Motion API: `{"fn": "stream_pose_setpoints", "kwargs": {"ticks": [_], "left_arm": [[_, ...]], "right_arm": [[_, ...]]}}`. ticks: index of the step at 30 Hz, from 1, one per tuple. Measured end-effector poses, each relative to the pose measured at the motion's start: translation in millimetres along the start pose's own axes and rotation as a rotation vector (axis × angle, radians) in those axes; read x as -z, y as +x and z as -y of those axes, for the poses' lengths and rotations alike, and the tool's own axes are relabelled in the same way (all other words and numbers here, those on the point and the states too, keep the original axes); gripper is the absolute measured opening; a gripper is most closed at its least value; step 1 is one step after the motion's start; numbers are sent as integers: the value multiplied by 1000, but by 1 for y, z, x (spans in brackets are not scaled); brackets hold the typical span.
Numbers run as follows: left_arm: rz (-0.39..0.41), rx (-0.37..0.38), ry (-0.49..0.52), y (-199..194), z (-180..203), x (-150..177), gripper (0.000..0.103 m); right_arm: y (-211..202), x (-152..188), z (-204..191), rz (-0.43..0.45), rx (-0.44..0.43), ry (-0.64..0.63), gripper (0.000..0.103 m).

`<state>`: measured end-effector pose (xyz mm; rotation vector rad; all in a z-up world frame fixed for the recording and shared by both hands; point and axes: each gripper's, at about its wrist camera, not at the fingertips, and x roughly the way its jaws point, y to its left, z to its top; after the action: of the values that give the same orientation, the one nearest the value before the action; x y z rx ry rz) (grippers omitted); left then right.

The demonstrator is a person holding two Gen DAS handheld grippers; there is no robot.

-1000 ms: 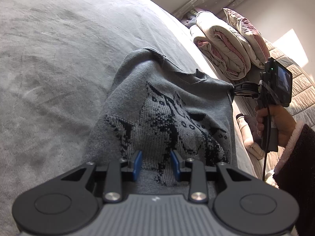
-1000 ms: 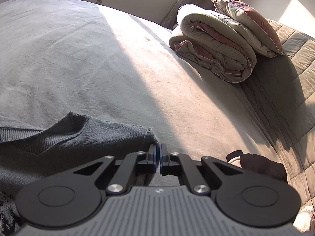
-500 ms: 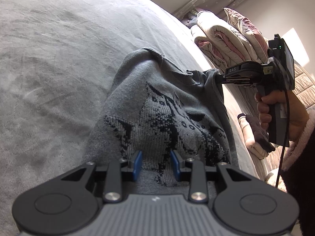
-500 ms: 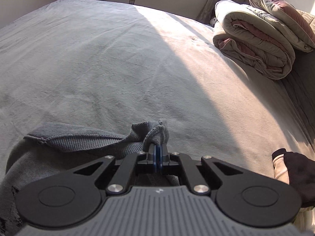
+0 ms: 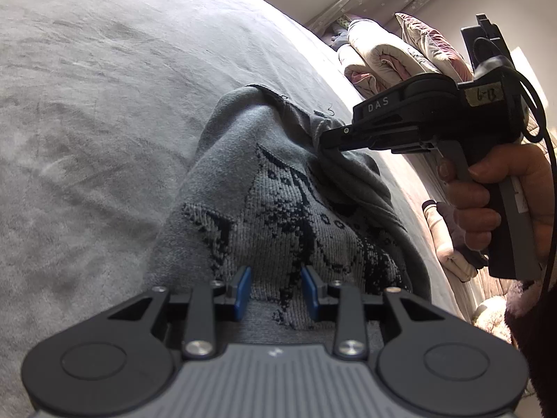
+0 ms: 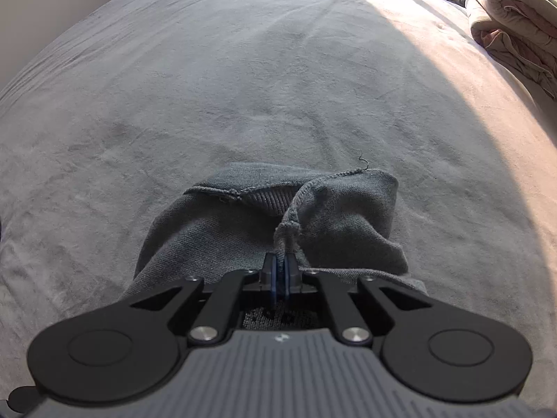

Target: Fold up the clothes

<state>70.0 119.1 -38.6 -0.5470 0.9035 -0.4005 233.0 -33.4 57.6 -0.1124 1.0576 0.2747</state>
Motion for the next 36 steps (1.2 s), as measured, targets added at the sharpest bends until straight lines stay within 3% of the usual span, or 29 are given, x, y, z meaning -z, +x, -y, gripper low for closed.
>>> {"fn": "stream_pose_setpoints", "kwargs": {"ticks": [6, 7, 9, 13, 18, 24, 30, 32, 34, 36], "left_arm": [[-3, 7, -15, 1, -2, -1, 33], [-3, 7, -15, 1, -2, -1, 33], [-3, 8, -17, 2, -2, -1, 33], [-4, 12, -26, 2, -3, -2, 33], [-3, 8, -20, 2, -3, 0, 33], [-4, 9, -19, 2, -3, 0, 33], [-7, 14, -23, 3, -5, -1, 33], [-9, 18, -28, 4, -6, -1, 33], [-11, 21, -32, 4, -6, -2, 33], [-12, 21, -31, 4, -6, -2, 33]], "right_arm": [[-7, -5, 6, -19, -24, 1, 18], [-14, -7, 10, -2, -16, 1, 33], [-27, -9, 19, 39, 1, 0, 51], [-41, -8, 47, 78, 50, 24, 51], [-32, 11, 85, 47, 109, 78, 51], [-24, 31, 109, 38, 90, 132, 51], [-15, 27, 101, 64, 29, 114, 50], [-8, 26, 97, 60, 32, 99, 43], [0, 26, 95, 49, 53, 89, 9], [5, 27, 95, 59, 89, 83, 8]]}}
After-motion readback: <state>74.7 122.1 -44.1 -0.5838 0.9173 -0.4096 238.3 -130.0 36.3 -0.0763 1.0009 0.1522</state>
